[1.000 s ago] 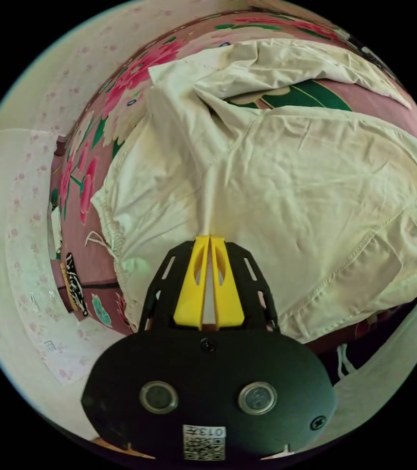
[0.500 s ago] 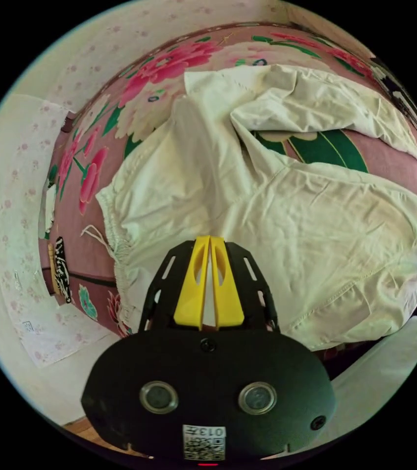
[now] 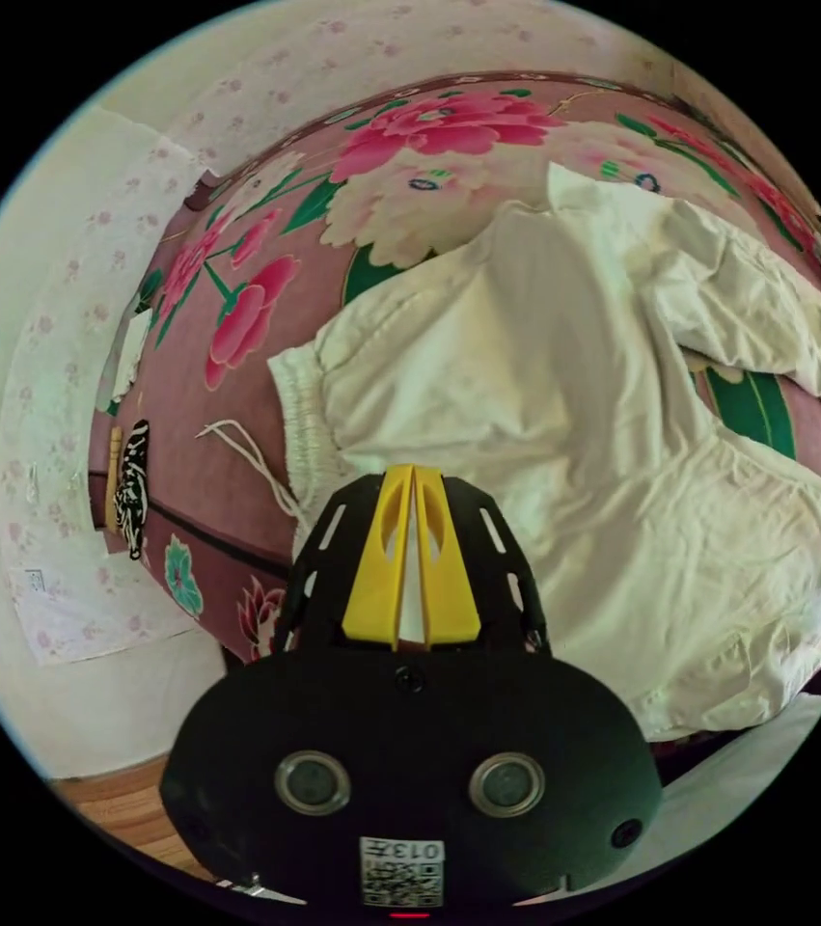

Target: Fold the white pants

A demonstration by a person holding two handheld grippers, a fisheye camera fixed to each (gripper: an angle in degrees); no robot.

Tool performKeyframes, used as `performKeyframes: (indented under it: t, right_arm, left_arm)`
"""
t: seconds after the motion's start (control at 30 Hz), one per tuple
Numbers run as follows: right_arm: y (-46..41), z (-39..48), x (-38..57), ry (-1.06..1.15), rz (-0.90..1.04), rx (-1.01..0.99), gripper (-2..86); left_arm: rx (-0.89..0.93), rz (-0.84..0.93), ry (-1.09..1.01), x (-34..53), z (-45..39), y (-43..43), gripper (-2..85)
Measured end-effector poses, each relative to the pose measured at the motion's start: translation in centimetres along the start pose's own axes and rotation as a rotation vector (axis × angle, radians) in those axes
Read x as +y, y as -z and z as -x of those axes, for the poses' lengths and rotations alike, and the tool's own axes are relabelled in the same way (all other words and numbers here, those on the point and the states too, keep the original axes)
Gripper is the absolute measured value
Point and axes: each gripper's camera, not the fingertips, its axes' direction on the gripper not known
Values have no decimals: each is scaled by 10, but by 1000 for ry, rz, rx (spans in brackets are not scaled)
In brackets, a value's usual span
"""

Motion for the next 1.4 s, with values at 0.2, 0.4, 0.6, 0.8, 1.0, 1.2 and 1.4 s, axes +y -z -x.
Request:
performKeyframes:
  t: [0.2,0.4,0.6,0.8,1.0,1.2,1.4]
  right_arm:
    - [-84,55,-25,64,221,52,2]
    - [-83,36,-27,7,204,-34,-1]
    - [-80,68,-19,104,157,109,-1]
    - [-31,61,-57,-32,-1,120,-1]
    - [-56,69,-157,29,22,147,-1]
    - [-106,44,-172,113,123,167,-1]
    - [-47,-45,-177,-120,-66,-78,7]
  left_arm:
    - [-64,113,0,-5,18,-35,-4]
    - [-7,66,69,3,38,-30,-4]
    - [27,58,75,5,57,-25,-3]
    - [116,-98,10,-9,88,14,-3]
    - [153,53,-109,-38,95,-10,-4]
    - [226,35,-64,-1,133,-18,-4]
    - [451,-199,255,28,217,16,-3]
